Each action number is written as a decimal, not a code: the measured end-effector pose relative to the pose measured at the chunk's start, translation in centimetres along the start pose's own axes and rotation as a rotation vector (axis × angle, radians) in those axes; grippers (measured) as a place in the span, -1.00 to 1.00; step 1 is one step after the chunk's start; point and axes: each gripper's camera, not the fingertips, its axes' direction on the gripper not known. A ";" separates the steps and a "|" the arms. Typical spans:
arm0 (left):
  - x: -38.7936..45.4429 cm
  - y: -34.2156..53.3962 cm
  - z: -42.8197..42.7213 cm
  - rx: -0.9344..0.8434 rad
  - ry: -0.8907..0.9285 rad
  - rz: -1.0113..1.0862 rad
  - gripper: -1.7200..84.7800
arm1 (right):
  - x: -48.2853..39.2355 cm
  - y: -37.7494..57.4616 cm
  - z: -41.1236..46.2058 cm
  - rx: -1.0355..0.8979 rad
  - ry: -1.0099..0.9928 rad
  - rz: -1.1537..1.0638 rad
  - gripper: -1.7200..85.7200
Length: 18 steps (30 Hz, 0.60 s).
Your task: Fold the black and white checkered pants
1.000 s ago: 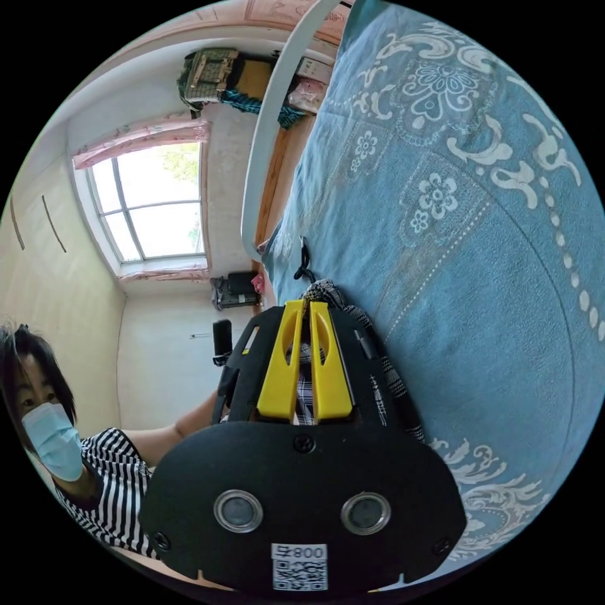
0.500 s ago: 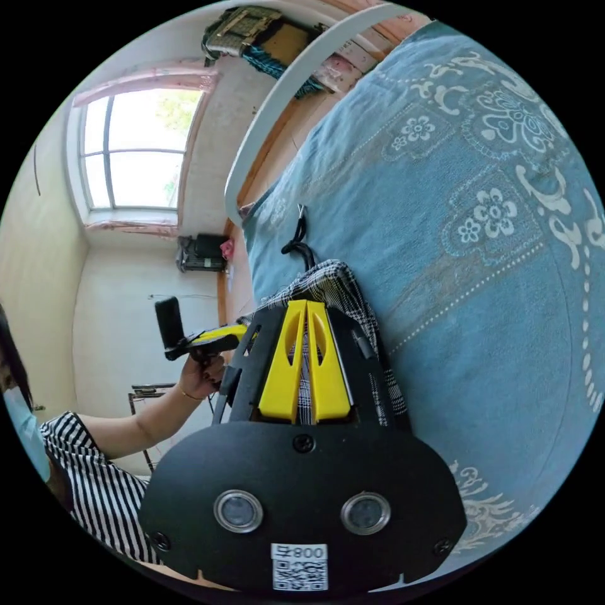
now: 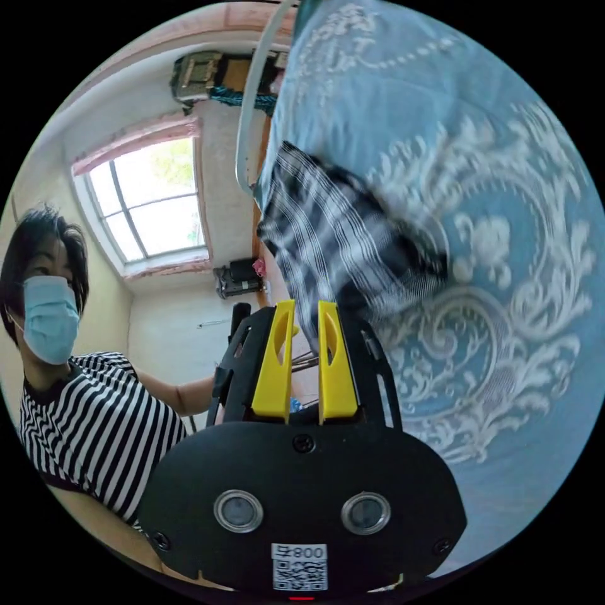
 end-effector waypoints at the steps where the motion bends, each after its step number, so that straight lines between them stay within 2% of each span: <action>1: -0.2 0.1 0.5 -0.020 0.004 -0.013 -0.76 | 0.8 1.5 0.4 -0.014 -0.012 0.043 -0.79; 8: -2.2 -1.2 2.9 -0.076 -0.004 -0.066 -0.85 | 4.0 4.6 3.7 -0.087 -0.092 0.183 -0.74; 18: -2.8 -2.3 2.7 -0.019 0.162 -0.052 -0.94 | 3.1 3.6 5.1 -0.046 -0.253 0.187 -0.74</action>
